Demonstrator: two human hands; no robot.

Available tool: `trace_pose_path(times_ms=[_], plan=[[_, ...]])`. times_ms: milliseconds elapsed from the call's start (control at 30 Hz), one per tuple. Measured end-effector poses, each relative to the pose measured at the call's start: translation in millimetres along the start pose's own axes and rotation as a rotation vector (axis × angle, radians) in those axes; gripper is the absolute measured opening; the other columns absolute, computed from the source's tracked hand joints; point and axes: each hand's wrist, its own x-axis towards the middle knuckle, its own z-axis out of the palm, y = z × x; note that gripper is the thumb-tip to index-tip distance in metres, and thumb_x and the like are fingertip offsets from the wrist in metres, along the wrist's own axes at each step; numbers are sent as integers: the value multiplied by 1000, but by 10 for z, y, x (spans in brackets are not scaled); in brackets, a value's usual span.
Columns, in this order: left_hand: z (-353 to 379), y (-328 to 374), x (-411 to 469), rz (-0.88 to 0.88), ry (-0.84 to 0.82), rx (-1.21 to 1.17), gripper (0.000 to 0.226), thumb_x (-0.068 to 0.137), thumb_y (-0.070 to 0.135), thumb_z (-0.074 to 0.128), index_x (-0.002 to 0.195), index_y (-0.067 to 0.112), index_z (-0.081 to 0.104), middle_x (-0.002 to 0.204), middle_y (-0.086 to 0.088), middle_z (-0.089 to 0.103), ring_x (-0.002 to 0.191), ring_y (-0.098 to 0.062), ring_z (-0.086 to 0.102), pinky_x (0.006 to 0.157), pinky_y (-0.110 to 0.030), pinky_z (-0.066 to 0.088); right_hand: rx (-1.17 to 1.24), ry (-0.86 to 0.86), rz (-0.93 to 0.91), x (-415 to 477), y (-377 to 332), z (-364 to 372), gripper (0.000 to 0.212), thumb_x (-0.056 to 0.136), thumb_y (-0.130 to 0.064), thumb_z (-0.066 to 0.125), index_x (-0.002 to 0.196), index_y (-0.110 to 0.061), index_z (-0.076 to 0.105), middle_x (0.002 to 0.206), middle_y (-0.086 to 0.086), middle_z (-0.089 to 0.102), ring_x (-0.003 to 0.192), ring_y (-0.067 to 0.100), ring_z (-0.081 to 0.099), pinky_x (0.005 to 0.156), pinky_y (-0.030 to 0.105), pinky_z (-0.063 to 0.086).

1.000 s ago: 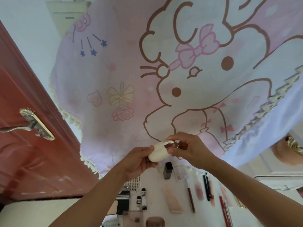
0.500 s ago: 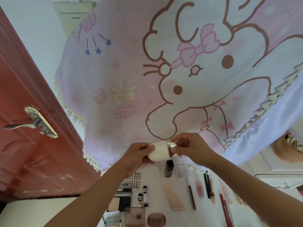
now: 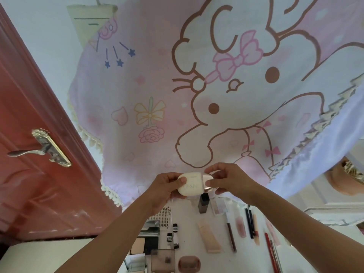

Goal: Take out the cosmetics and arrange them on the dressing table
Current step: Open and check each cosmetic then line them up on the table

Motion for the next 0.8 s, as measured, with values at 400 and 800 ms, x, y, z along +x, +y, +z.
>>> trace_pose_path(times_ms=[400, 800], plan=[[-14, -51, 7, 22, 6, -7, 21, 92, 10, 59, 110, 3, 66, 112, -15, 69, 105, -31, 66, 89, -49, 55, 94, -26, 163, -40, -28, 39, 32, 97, -37, 58, 112, -10, 66, 90, 12, 76, 76, 25, 72, 62, 27, 55], [-34, -116, -40, 6, 11, -72, 29, 85, 14, 64, 111, -1, 65, 108, -16, 70, 100, -32, 68, 74, -34, 59, 63, 12, 118, -2, 25, 81, 26, 94, -29, 63, 103, -6, 69, 91, 10, 76, 77, 22, 73, 63, 26, 55]])
